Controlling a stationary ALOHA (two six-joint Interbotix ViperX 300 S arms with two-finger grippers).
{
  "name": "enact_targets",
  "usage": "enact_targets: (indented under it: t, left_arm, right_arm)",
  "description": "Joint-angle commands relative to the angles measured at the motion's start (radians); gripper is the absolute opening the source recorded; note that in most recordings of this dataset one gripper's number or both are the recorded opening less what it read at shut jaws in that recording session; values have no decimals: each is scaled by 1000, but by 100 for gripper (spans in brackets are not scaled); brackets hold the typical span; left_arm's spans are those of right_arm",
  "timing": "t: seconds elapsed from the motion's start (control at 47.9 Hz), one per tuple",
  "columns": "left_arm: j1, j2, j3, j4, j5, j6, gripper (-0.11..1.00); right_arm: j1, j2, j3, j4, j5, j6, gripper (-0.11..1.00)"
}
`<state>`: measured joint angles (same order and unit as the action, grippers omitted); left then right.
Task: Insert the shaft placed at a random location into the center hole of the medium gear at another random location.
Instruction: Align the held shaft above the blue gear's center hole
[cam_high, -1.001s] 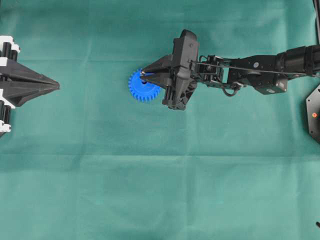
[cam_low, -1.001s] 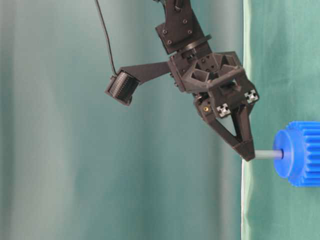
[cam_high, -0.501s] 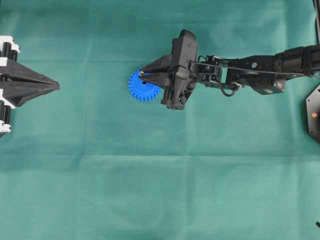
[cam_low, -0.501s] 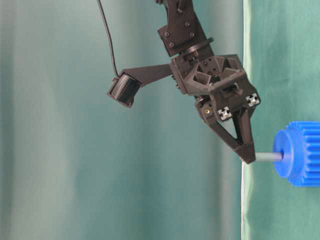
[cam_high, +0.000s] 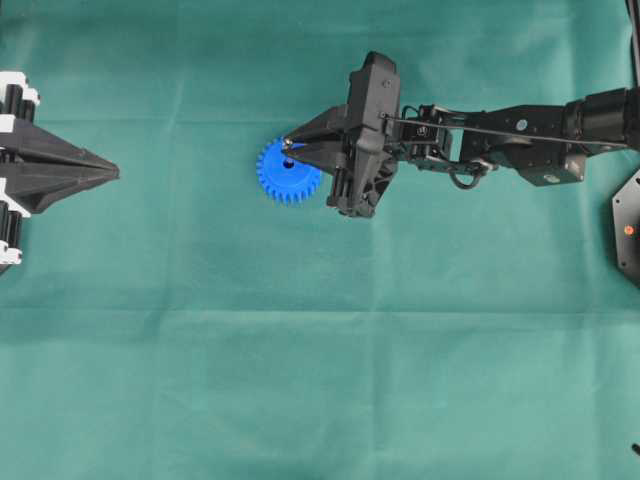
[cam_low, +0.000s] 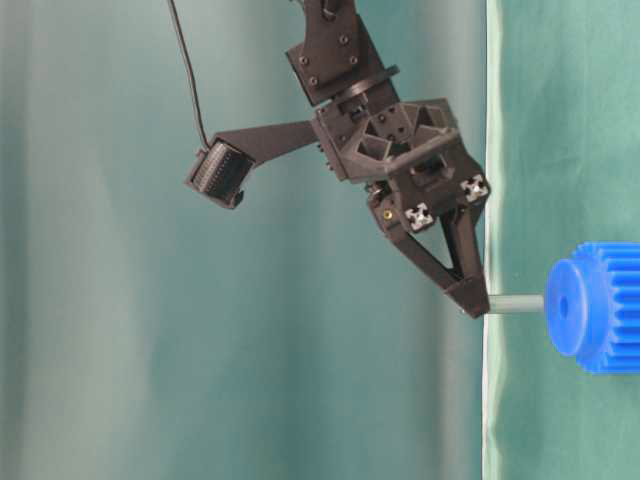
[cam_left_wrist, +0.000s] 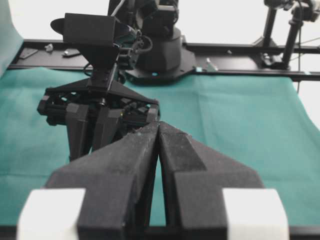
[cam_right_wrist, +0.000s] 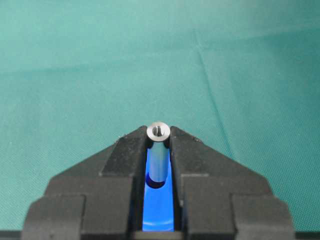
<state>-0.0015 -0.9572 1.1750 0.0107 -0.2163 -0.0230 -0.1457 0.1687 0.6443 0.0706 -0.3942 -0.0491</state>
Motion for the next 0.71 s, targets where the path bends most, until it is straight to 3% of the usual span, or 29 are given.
enact_targets:
  t: [0.0, 0.689]
  left_arm:
    - [-2, 8, -18, 2, -6, -2, 0]
    - [-2, 8, -17, 2, -6, -2, 0]
  right_arm:
    - [5, -34, -14, 3, 3, -9, 14]
    - [5, 44, -40, 3, -21, -8, 14]
